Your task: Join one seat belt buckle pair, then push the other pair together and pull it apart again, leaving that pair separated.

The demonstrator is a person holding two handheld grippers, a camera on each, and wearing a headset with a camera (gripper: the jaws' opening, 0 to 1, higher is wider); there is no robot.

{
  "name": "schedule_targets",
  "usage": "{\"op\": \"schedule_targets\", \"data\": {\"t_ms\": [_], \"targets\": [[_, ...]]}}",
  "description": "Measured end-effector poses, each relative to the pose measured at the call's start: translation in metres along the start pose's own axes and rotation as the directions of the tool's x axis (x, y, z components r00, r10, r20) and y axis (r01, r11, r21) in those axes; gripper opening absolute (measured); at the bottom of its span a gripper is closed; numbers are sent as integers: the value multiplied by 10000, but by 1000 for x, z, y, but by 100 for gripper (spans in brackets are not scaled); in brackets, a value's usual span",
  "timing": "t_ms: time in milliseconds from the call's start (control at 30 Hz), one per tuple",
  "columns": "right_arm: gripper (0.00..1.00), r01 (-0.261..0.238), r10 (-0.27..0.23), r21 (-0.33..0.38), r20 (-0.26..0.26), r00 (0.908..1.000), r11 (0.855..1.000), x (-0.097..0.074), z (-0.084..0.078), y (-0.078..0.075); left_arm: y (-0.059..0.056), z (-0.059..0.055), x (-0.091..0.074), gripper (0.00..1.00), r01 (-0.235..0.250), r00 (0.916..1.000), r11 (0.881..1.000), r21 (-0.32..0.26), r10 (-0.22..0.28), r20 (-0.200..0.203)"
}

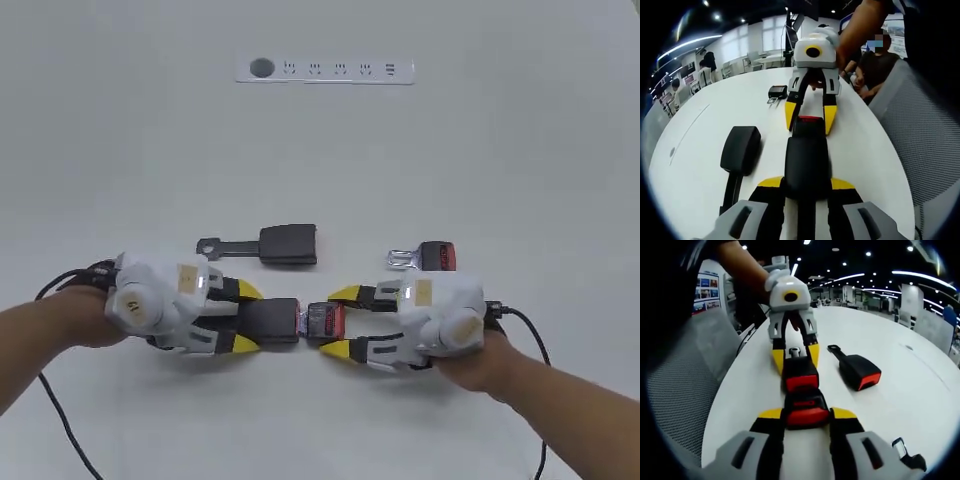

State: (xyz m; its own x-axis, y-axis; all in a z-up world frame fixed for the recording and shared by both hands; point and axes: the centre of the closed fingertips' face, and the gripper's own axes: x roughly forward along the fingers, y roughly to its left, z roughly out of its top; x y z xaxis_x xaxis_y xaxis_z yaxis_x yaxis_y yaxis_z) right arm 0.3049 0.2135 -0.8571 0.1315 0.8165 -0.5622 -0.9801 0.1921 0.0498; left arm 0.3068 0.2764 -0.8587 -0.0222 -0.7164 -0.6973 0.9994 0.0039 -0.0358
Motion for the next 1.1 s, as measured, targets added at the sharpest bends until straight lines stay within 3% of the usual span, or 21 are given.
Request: {"op": "schedule_targets", "data": {"t_ms": [200,267,333,367,433,467,500,533,667,800,867,1100], "targets": [[37,442,-450,-261,-320,9985,9987,-1,2,2,2,0,3,36,-390,9987,9988,-303,380,-331],[44,380,-384,-104,-437,9983,9992,-3,3,7,1,0,3,37,-496,9961,9979,-415,464,-749],[51,536,-536,-5,-371,9979,9986,-7,7,9,2,1,0,44,-718,9941,9941,-815,646,-873],[55,711,-712,-115,-126,9974,9974,-9,12,8,2,4,-1,49,-745,9944,9944,-753,684,-800],[64,1002,-1014,371,325,9943,9943,-15,23,4,0,12,-6,59,-846,9950,9946,-599,811,-576],[72,1061,-1096,726,459,9929,9917,-17,25,2,4,16,-8,66,-1093,9931,9938,-212,1082,-458],[74,1147,-1200,783,666,9905,9903,-22,30,-1,6,20,-12,71,-1376,9896,9905,-64,1372,-427],[73,1222,-1265,689,621,9900,9901,-25,31,-3,5,22,-14,74,-1367,9901,9901,-332,1354,-370],[76,1485,-1519,551,650,9863,9874,-36,33,-9,12,29,-19,76,-1722,9850,9838,-499,1712,-238],[78,1713,-1742,557,521,9833,9836,-51,29,-20,25,41,-28,83,-2087,9779,9766,-521,2090,9],[78,1977,-2001,582,375,9791,9785,-63,23,-30,37,45,-32,85,-2412,9704,9698,-364,2416,44],[80,2267,-2269,401,6,9739,9731,-95,14,-58,65,48,-43,85,-2524,9676,9675,-161,2523,-93]]}}
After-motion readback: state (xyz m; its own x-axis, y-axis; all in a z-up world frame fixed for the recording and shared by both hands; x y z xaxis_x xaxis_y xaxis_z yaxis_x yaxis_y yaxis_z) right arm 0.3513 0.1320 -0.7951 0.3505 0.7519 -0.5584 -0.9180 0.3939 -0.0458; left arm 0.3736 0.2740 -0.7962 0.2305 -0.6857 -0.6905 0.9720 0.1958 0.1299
